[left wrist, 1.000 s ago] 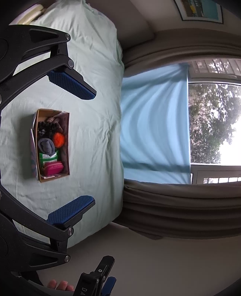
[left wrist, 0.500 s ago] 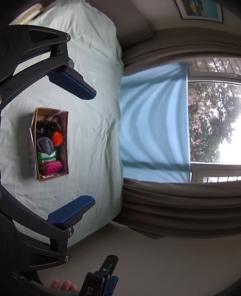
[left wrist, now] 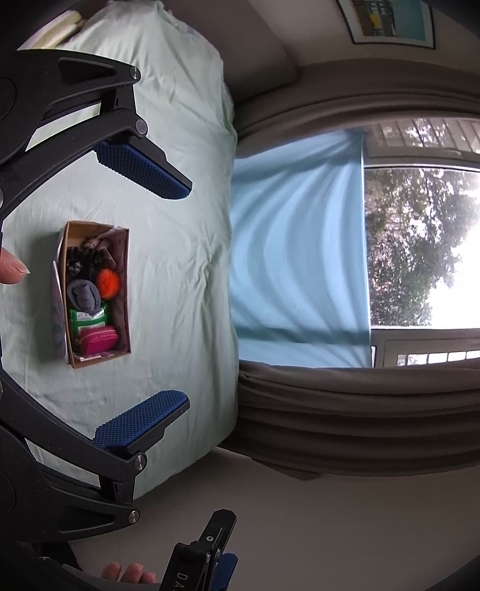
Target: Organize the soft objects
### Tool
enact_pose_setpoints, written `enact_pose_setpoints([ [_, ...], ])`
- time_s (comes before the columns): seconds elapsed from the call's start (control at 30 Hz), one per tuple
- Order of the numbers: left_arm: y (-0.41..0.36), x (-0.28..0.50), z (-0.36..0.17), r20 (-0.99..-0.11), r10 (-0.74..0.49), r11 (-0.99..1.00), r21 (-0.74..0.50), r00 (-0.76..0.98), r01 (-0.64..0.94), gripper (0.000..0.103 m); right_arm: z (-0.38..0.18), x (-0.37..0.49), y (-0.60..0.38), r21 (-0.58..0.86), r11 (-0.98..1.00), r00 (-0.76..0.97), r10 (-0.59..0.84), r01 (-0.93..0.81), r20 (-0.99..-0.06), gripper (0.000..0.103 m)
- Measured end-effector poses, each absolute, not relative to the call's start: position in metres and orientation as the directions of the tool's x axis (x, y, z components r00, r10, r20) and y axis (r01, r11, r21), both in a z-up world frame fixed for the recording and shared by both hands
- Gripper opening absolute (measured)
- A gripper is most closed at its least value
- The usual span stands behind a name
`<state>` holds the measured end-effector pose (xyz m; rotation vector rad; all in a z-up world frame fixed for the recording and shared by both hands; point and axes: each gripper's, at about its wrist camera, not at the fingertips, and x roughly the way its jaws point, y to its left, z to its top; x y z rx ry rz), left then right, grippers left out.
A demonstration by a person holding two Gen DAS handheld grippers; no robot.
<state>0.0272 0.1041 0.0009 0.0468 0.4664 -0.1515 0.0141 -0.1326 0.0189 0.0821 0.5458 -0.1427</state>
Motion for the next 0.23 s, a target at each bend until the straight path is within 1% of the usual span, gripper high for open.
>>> enact_pose_setpoints([
  [0.23,0.1047,0.0272,0.0006,-0.445,-0.133,0.988,0.014,0.886,0.156,0.103,0.0171,0.0148,-0.1315,0.038,0.988,0.846,-0.108,0.149,-0.522,0.103],
])
